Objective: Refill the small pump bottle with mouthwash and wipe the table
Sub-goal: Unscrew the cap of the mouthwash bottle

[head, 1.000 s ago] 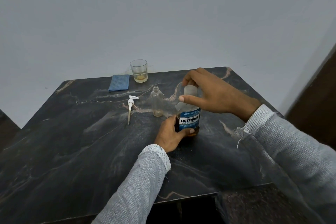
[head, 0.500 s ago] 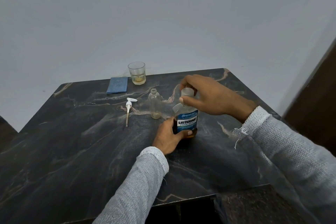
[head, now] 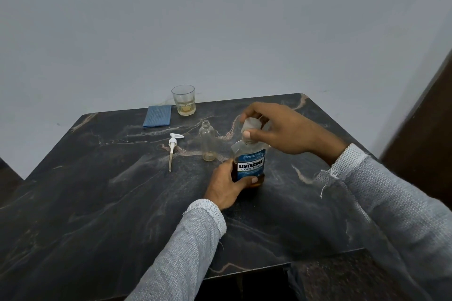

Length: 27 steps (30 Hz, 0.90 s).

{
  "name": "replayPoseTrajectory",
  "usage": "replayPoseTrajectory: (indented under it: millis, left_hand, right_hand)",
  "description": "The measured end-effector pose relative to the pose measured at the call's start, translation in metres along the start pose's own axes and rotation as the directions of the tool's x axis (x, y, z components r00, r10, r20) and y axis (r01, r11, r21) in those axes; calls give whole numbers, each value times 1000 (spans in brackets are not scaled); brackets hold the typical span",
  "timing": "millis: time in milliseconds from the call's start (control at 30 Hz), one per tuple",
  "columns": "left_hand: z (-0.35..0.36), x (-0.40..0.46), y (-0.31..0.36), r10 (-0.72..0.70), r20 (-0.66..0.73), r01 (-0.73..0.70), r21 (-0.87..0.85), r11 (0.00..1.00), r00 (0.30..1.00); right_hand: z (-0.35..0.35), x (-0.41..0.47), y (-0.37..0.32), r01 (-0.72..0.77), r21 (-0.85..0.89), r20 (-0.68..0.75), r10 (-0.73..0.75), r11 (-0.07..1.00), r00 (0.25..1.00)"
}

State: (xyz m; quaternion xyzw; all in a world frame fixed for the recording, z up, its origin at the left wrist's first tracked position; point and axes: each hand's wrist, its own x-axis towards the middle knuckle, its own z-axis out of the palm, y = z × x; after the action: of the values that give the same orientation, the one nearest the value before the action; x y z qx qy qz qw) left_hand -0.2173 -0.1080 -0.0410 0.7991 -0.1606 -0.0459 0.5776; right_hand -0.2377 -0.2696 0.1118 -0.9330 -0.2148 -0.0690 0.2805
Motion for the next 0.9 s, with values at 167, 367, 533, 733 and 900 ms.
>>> replayPoseTrajectory:
  millis: [167,367,533,733,900]
  left_hand:
    - [0,1,-2,26,-5,-26,40,999,1000]
    - [1,1,-3,24,-13,-23,19,1000,1000]
    - [2,2,-5,16,-18,-16,3,1000,1000]
    - [1,2,-5,-4,-13,4,-3,1000,1000]
    - [1,2,-4,-11,-10,11,-4,1000,1000]
  right_hand:
    - [-10,-4,6,18,183,-53,-9,983,999]
    - [-12,-8,30,32,477,-225,87,878,971]
    - [-6,-11,70,22,588,-402,269,808,876]
    - [20,-15,121,-134,517,-481,417,845,771]
    - [43,-18,147,-198,551,-498,510,811,701]
